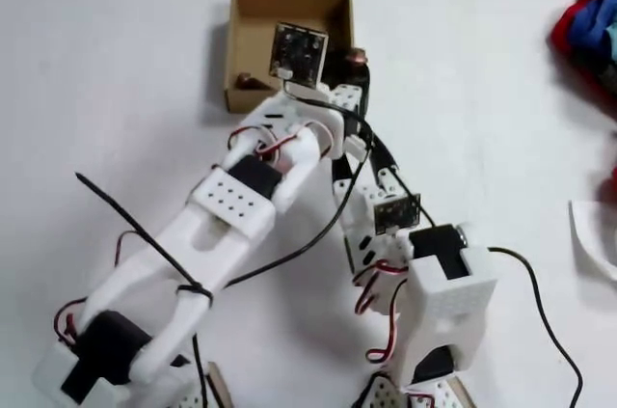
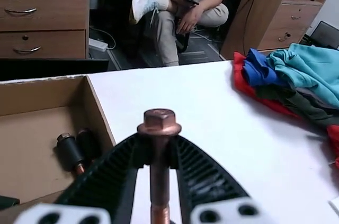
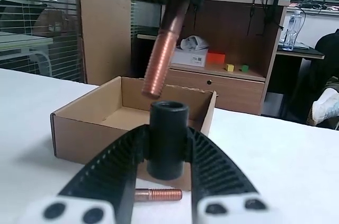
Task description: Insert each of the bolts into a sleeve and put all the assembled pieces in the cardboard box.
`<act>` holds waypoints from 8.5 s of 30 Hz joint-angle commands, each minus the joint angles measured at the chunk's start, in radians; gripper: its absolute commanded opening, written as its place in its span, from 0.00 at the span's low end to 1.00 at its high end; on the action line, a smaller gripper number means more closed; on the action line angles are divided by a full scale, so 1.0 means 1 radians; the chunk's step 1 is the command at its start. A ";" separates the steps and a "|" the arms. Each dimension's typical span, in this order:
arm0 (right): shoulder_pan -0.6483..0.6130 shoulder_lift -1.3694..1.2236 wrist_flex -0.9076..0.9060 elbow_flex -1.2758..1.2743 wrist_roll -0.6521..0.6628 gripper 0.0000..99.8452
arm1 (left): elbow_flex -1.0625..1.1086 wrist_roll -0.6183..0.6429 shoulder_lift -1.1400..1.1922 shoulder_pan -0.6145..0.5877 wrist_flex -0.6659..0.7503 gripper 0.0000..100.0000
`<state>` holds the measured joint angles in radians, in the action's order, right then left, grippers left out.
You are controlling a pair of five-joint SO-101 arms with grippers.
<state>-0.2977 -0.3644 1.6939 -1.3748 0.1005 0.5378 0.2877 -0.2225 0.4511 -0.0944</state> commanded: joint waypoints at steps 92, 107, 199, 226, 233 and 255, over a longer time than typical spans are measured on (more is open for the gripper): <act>0.001 -0.031 -0.173 0.470 0.253 0.02 | -0.013 -0.354 -0.187 -0.615 -0.914 0.25; -0.044 -0.015 -1.423 1.231 0.316 0.02 | 0.340 -0.354 -0.187 -0.624 -0.479 0.25; -0.031 -0.868 -2.532 2.711 -0.230 0.33 | 0.409 -0.354 -0.187 -0.628 -0.413 0.25; -0.062 -0.713 -3.464 3.030 0.011 0.08 | 0.409 -0.354 -0.187 -0.628 -0.413 0.25; -0.151 -0.750 -3.461 3.006 0.574 0.08 | 0.409 -0.354 -0.187 -0.628 -0.413 0.25; -0.177 -1.000 -3.452 3.009 1.053 0.08 | 0.409 -0.354 -0.187 -0.628 -0.413 0.25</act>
<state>-0.4680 -1.3556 -1.7430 1.6203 1.1101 0.9490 -0.0621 -0.3759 -0.1657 -0.5240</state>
